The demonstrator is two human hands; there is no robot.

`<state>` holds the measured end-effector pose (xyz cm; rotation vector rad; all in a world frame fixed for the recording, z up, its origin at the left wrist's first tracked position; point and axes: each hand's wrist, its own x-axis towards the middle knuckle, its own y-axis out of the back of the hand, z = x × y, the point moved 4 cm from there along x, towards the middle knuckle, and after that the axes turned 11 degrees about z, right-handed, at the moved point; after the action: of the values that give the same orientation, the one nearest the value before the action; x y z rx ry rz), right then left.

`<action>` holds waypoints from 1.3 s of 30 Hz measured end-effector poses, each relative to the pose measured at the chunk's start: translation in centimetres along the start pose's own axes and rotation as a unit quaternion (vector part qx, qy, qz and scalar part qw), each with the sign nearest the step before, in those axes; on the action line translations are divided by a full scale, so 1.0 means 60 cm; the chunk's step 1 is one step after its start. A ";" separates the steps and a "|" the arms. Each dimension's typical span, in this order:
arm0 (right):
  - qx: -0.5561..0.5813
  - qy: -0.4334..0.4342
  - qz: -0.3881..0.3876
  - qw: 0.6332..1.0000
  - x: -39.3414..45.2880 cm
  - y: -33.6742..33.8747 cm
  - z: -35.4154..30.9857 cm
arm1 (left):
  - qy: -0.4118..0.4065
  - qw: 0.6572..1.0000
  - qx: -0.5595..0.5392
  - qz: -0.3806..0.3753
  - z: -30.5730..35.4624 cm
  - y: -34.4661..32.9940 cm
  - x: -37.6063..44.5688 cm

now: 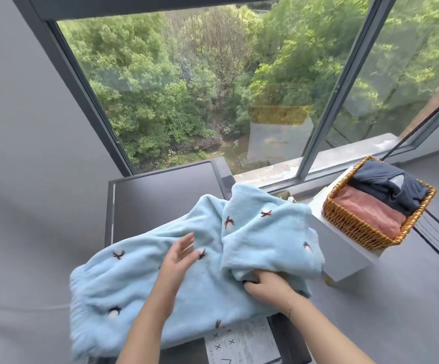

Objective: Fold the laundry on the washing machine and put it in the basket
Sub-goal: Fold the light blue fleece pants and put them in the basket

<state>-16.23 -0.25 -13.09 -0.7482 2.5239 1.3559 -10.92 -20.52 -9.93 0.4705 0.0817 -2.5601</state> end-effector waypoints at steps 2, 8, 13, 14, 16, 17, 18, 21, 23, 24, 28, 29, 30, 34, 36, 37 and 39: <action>-0.018 -0.012 0.011 1.000 0.000 -0.003 0.001 | -0.032 0.997 0.031 -0.064 0.025 -0.046 -0.001; 0.265 -0.013 0.056 0.963 -0.016 0.013 -0.008 | 0.045 0.995 -0.029 -0.084 0.010 -0.093 0.033; 0.756 -0.135 0.024 0.641 -0.013 0.020 -0.006 | 0.019 0.996 0.073 -0.049 -0.055 -0.080 0.043; 0.767 -0.162 0.020 0.620 -0.008 0.016 -0.004 | 0.011 0.993 0.101 -0.057 -0.062 -0.080 0.043; 0.767 -0.199 0.051 0.608 0.001 0.017 0.002 | 0.020 0.994 0.085 -0.068 -0.070 -0.084 0.047; 0.756 -0.208 0.078 0.616 0.004 0.017 0.002 | 0.040 0.997 0.034 -0.056 -0.071 -0.081 0.049; 0.719 -0.211 0.125 0.650 0.006 0.022 0.006 | 0.067 0.997 -0.027 -0.031 -0.068 -0.075 0.050; 0.482 -0.187 0.277 0.810 0.000 0.037 -0.004 | 0.163 0.968 -0.191 0.018 -0.062 -0.043 0.050; 0.343 -0.155 0.227 0.898 -0.010 0.029 -0.025 | 0.175 0.960 -0.214 0.052 -0.052 -0.010 0.046; 0.293 -0.139 0.179 0.929 -0.018 0.021 -0.028 | 0.169 0.960 -0.214 0.066 -0.049 0.008 0.043; 0.138 0.099 0.190 0.967 -0.002 0.008 -0.074 | 0.188 0.935 -0.278 0.117 -0.062 0.070 0.036; 0.098 0.156 0.206 0.961 0.006 0.002 -0.099 | 0.200 0.923 -0.305 0.125 -0.067 0.088 0.032; 0.015 0.249 0.185 0.951 0.014 -0.020 -0.116 | 0.208 0.911 -0.333 0.126 -0.067 0.103 0.026; -0.205 0.294 0.100 0.928 0.026 -0.090 -0.113 | 0.206 0.886 -0.385 0.158 -0.071 0.128 0.005; -0.214 0.308 0.071 0.924 0.023 -0.097 -0.116 | 0.176 0.897 -0.366 0.174 -0.073 0.132 -0.001; -0.220 0.319 0.071 0.919 0.020 -0.104 -0.119 | 0.169 0.908 -0.337 0.185 -0.084 0.142 -0.005; -0.213 0.316 0.099 0.919 0.025 -0.104 -0.119 | 0.160 0.927 -0.293 0.171 -0.090 0.140 -0.009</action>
<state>-13.78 -9.45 -14.13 -1.2064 2.8570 2.0511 -4.52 -26.64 -14.50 0.5941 0.7870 -1.9646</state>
